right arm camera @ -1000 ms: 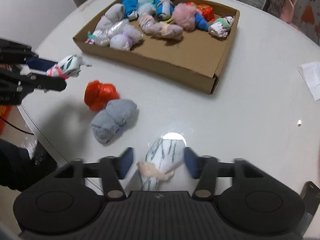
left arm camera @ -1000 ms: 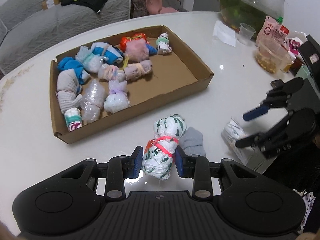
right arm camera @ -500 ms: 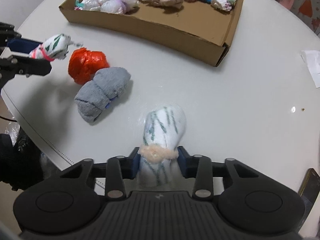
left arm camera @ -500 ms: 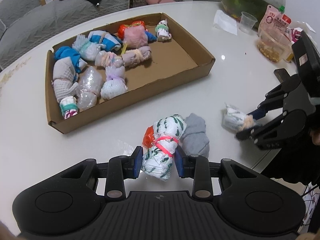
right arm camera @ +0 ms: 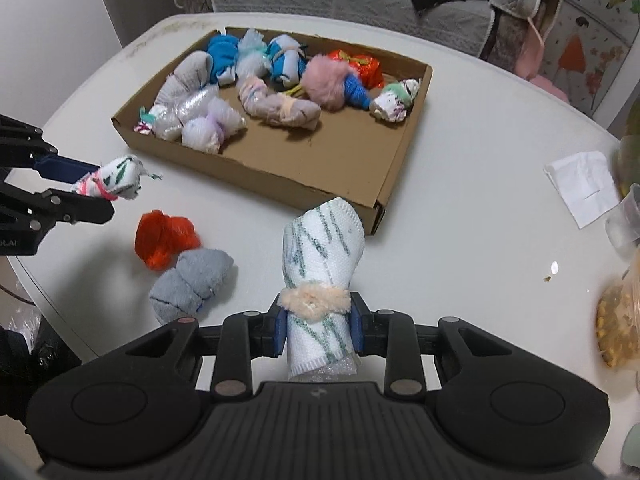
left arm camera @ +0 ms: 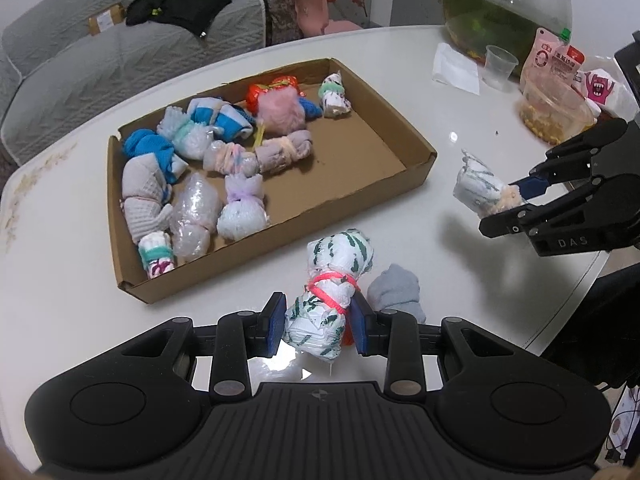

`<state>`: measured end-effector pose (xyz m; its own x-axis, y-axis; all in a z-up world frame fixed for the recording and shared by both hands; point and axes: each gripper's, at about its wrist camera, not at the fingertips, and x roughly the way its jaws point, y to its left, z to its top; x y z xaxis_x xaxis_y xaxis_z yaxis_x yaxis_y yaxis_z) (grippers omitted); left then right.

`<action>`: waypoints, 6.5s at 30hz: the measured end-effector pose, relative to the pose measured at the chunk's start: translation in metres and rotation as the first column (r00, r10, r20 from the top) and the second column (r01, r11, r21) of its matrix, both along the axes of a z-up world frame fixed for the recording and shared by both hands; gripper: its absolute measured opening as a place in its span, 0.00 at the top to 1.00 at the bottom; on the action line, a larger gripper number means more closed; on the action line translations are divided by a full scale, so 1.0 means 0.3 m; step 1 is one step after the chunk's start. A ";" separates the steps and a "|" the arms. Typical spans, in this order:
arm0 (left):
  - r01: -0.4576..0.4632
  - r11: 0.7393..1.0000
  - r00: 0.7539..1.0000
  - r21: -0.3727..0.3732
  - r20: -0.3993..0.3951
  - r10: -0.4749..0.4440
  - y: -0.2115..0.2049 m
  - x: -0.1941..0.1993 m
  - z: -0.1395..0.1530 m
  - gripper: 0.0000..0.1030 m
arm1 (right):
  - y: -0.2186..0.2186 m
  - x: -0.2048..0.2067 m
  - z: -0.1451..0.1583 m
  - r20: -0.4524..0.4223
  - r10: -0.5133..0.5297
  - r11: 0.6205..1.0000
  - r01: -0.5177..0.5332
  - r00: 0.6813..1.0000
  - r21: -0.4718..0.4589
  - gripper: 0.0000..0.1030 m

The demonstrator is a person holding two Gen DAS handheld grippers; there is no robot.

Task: Organize objects
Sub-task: 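Grasp the green-printed white sock with the left tool while the right grasps the white sock roll, then carry both socks over the tray and lower them among the bundles, then open both tools to release the socks in the tray and lift away, then move both open tools back to the red packet and grey sock, then grasp the red plastic packet with the left tool while the right grasps the grey sock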

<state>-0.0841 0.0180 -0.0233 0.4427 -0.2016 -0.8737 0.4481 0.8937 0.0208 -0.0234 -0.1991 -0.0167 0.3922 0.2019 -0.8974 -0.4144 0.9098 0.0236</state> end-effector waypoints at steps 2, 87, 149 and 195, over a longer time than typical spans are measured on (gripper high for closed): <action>0.003 1.000 1.000 0.001 -0.004 -0.003 -0.002 -0.003 -0.005 0.61 | 0.000 0.002 -0.003 -0.004 0.005 1.000 -0.005 1.000 -0.002 0.73; -0.192 0.981 0.981 -0.023 0.018 0.192 -0.113 0.576 -0.246 0.45 | 0.158 0.464 -0.087 0.075 0.132 0.989 -0.126 0.988 -0.071 0.57; 0.430 0.896 0.887 0.114 0.134 -0.443 -0.029 -0.037 -0.232 0.07 | 0.222 -0.138 -0.148 0.110 0.638 0.767 -0.642 0.762 -0.007 0.13; 0.411 0.911 0.906 0.030 0.095 -0.412 -0.019 -0.030 -0.283 0.55 | 0.220 -0.051 -0.181 0.032 0.563 0.826 -0.563 0.826 -0.008 0.43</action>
<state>-0.0931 0.0123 -0.1082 0.4048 -0.3762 -0.8335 0.7714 0.6299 0.0904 -0.0386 -0.1331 -0.0711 0.2384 0.3980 -0.8859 -0.8553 0.5181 0.0026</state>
